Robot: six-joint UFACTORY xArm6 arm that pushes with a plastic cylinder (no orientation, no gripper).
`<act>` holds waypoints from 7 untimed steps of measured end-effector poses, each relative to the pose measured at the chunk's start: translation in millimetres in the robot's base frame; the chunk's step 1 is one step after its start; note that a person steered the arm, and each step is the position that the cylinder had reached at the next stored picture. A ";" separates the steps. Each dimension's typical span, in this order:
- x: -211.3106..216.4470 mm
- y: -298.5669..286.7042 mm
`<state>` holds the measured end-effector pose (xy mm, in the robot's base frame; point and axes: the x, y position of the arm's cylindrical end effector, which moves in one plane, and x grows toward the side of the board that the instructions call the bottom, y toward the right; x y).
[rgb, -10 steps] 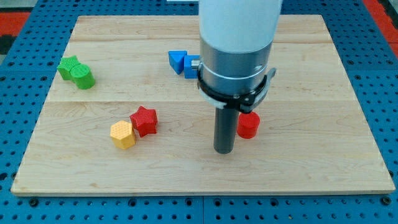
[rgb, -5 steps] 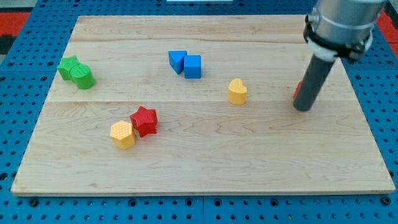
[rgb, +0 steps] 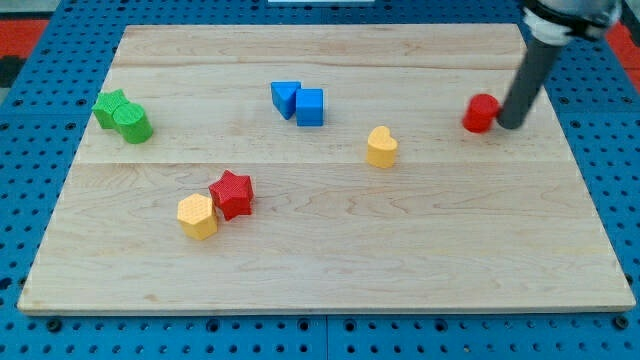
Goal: Move the red circle to the top right side of the board
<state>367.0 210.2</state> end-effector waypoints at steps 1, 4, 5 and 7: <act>-13.0 -34.2; -36.9 -89.5; -67.2 -100.2; -85.0 -142.3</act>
